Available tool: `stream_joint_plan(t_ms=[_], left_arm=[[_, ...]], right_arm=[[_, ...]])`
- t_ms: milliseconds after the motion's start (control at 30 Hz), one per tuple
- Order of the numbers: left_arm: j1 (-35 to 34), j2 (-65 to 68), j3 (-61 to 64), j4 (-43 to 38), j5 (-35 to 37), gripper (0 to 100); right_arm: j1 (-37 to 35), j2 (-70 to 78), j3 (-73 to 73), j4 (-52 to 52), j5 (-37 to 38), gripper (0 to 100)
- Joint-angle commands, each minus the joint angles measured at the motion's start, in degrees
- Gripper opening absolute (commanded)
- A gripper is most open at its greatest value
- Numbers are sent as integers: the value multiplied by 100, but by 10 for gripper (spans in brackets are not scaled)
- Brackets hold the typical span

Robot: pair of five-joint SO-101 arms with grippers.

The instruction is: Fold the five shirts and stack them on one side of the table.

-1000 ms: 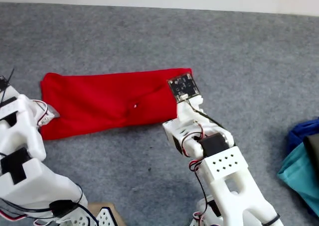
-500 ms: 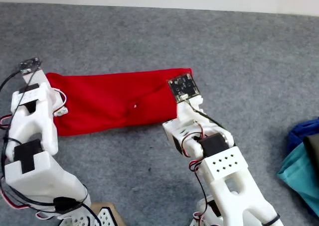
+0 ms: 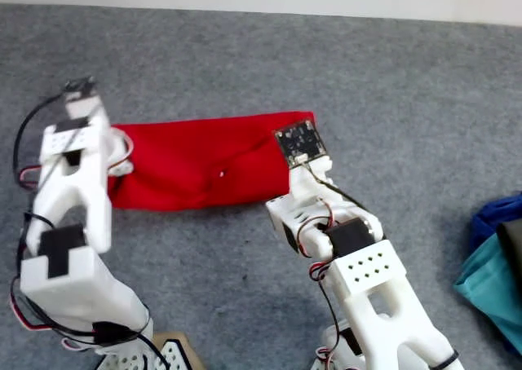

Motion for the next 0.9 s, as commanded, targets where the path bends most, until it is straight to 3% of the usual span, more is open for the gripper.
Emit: stream_joint_plan(t_ms=[0,233,433,667,867], left_arm=[[374,-945,-233,202,246,6],[910,-1675,-259,193,598,6],[1798,-1675,-286,158,598,6],[2774,-1675,-286,-571,598,6],[3213,-1666,-321,-1310,607,6]], right_arm=[[-66,13,-22,31,18,213],[-57,13,-13,31,18,213],[-31,13,-4,31,18,213],[400,13,-22,31,18,213],[734,13,75,31,-167,213]])
